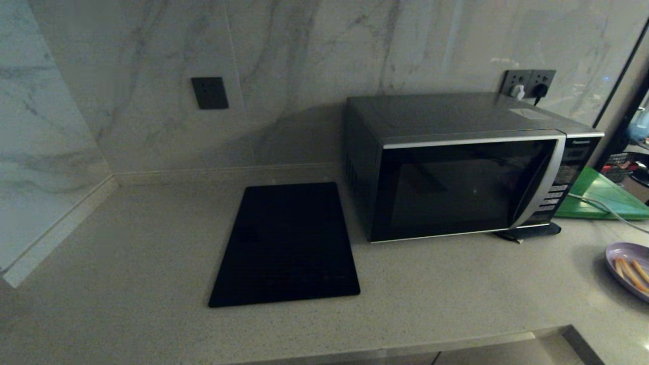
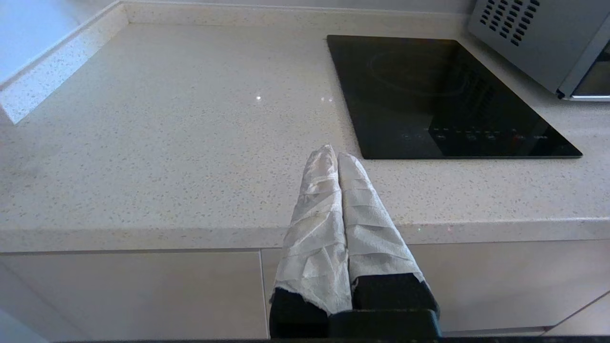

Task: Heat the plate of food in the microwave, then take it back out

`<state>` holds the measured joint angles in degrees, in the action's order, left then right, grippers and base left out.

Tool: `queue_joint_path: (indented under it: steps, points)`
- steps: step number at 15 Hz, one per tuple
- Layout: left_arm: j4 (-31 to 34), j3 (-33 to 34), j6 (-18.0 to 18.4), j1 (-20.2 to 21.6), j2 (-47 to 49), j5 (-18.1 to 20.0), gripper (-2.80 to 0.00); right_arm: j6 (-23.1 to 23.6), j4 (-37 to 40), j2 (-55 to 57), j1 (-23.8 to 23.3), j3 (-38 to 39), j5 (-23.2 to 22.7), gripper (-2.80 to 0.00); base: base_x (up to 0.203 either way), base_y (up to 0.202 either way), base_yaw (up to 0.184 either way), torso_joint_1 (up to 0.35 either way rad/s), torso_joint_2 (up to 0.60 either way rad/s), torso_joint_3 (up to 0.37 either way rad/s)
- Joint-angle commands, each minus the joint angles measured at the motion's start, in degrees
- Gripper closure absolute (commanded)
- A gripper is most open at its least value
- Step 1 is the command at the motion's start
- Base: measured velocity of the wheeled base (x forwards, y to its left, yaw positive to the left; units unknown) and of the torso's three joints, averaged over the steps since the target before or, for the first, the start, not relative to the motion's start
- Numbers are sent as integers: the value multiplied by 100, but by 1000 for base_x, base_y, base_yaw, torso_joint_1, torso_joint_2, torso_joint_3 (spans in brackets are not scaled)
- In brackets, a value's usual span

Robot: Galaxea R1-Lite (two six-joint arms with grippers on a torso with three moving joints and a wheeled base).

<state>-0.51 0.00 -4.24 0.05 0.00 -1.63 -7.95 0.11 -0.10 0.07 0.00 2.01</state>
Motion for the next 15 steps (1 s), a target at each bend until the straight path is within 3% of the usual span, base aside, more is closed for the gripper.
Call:
queue_joint_path:
  steps: [1,15]
  points:
    - [-2,0,-6,4,9,-4,0,3,0,10,1,11,2,0,0,0,0,0,0,0]
    - [-2,0,-6,4,9,-4,0,-49,6,10,1,18,72,0,0,0,0,0,0,0]
